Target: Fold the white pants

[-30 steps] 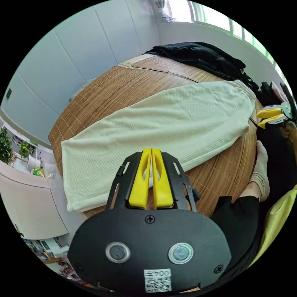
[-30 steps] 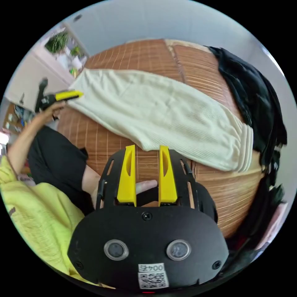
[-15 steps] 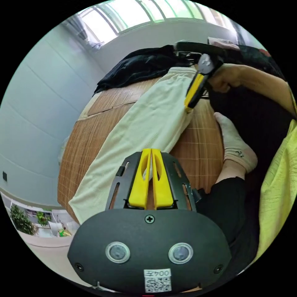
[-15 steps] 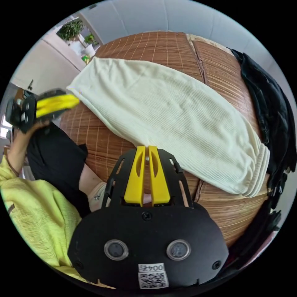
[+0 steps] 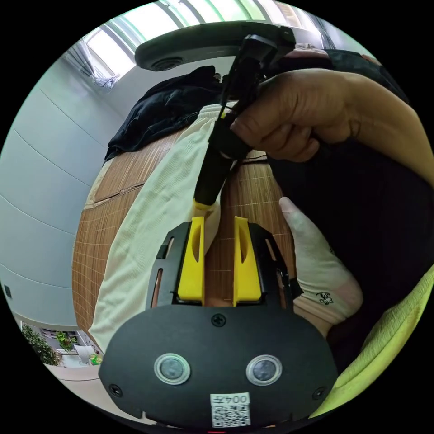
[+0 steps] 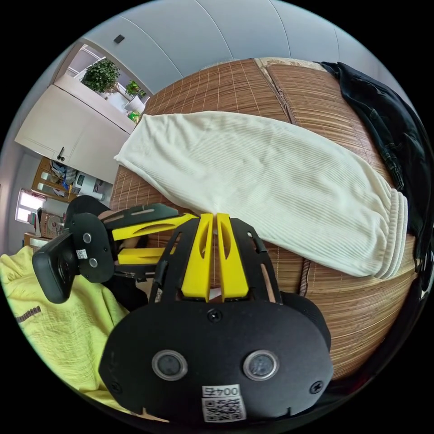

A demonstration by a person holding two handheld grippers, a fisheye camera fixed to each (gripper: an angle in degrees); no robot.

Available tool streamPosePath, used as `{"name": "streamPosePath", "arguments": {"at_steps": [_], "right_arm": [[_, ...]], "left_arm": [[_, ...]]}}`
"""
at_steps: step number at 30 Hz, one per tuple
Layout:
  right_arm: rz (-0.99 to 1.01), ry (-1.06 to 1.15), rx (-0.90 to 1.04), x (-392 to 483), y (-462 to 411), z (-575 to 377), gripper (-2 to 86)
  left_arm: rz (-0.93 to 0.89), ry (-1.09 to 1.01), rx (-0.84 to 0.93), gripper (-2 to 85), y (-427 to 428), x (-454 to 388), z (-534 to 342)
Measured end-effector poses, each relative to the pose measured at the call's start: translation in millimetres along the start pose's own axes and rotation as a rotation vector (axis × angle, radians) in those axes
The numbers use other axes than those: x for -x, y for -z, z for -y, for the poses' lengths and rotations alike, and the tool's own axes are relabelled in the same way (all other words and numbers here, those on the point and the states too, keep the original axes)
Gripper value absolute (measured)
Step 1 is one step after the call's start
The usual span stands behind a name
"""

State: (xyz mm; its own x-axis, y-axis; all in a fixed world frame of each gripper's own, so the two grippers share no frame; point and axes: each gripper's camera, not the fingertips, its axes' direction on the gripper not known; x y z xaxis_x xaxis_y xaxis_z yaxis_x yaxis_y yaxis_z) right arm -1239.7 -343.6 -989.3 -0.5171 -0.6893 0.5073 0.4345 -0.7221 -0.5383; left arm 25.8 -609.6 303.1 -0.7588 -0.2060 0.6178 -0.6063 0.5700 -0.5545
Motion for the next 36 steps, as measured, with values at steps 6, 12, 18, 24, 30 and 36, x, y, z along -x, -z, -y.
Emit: {"name": "streamPosePath", "arguments": {"at_steps": [6,12,18,24,30,36], "right_arm": [[-0.023,0.013,0.009,12,2,8,-0.6],[-0.039,0.037,0.070,26,6,20,0.0],[-0.124,-0.109,-0.049,-4,36,46,-0.1],[-0.248,-0.096,0.151,-1,-30,81,-0.1],[-0.267,-0.101,0.099,5,-32,86,-0.7],[-0.339,-0.054,0.018,36,-13,81,-0.9]], "left_arm": [[-0.071,0.046,0.017,7.9,-35,5,9],[-0.027,0.060,0.019,3.8,-58,-3,4],[0.066,0.053,0.061,2.7,-74,-37,9],[0.131,0.008,0.117,2.2,-90,-63,23],[0.174,-0.011,0.126,1.7,-96,-74,33],[0.190,0.022,0.089,0.9,-41,-52,20]]}}
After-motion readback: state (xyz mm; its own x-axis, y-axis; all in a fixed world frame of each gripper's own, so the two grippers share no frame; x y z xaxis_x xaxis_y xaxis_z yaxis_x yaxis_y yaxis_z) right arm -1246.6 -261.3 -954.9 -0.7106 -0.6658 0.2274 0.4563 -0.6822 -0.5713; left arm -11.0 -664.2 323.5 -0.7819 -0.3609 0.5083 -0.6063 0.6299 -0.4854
